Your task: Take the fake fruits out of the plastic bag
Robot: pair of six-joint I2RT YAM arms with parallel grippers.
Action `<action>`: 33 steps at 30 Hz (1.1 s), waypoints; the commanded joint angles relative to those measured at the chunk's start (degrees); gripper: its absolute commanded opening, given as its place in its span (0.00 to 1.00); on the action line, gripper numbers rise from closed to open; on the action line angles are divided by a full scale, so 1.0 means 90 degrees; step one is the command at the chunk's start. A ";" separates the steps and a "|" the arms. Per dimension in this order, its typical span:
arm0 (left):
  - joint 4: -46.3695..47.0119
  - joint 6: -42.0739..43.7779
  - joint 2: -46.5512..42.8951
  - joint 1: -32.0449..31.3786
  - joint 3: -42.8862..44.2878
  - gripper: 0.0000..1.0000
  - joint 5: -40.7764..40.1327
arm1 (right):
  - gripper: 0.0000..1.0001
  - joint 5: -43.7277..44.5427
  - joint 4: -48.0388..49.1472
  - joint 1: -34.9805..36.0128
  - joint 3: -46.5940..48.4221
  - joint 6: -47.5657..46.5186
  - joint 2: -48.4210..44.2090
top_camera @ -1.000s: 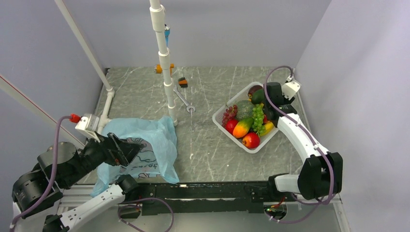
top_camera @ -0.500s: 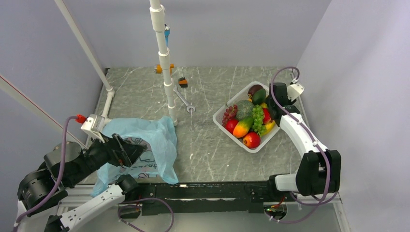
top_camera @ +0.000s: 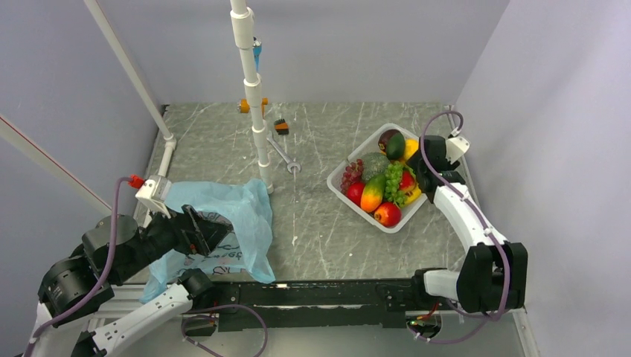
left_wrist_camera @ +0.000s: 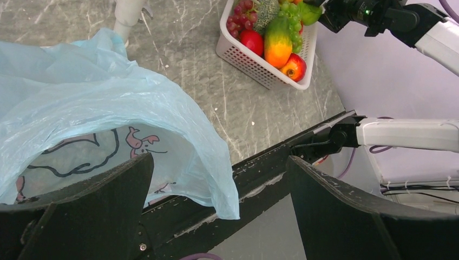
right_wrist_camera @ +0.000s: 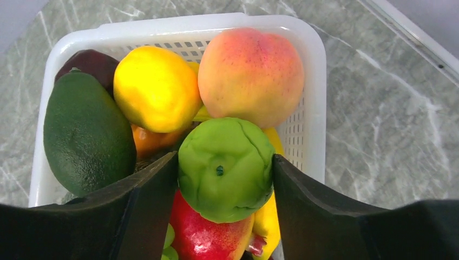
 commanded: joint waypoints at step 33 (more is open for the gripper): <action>0.0783 0.0543 0.0908 -0.0017 0.1567 0.99 0.0092 | 0.99 -0.1505 -0.2125 0.0428 0.2588 -0.1080 -0.1897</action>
